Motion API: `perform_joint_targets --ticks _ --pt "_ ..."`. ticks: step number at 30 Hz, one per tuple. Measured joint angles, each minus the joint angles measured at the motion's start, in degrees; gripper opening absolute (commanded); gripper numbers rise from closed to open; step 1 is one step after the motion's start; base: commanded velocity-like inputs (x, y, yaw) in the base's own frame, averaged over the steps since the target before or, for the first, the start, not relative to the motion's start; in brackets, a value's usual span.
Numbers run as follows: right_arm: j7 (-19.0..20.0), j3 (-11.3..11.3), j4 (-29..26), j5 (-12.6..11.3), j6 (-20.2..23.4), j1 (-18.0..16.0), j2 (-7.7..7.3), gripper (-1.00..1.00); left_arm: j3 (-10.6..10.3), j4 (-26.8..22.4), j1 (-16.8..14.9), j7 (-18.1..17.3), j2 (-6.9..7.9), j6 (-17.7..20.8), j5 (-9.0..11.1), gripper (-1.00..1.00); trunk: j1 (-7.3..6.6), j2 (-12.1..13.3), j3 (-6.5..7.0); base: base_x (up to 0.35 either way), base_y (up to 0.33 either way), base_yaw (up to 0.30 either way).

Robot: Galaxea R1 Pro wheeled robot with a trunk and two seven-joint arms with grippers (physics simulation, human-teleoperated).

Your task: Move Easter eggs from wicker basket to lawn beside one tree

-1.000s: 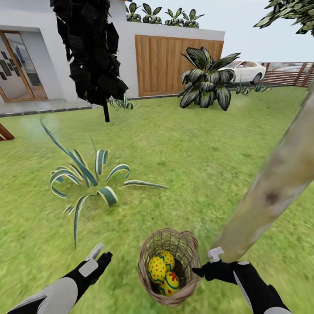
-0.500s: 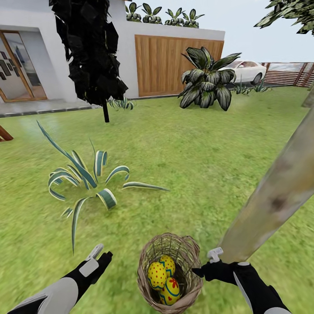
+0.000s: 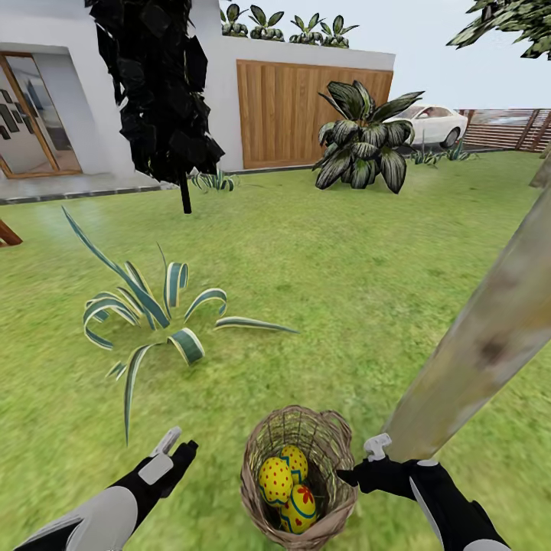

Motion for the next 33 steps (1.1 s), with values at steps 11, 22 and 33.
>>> perform_joint_targets --ticks 11,22,33 --pt "-2.3 0.1 -1.4 0.3 0.6 0.0 3.46 1.0 1.2 -0.5 0.0 -0.1 -0.31 0.1 0.0 1.0 2.42 -4.4 -1.97 0.0 0.0 0.0" --pt "-28.9 12.7 -7.8 -0.3 9.4 -1.9 13.84 1.0 1.2 -1.1 0.0 -0.1 -0.44 0.1 -0.1 1.0 4.83 -8.8 -3.95 0.004 0.0 0.0" --pt "-33.8 14.1 -5.6 -0.8 17.2 -3.6 14.92 1.0 1.1 -0.7 0.0 -0.1 -0.89 0.1 -0.1 1.0 7.24 -13.2 -5.93 0.195 0.0 0.0"
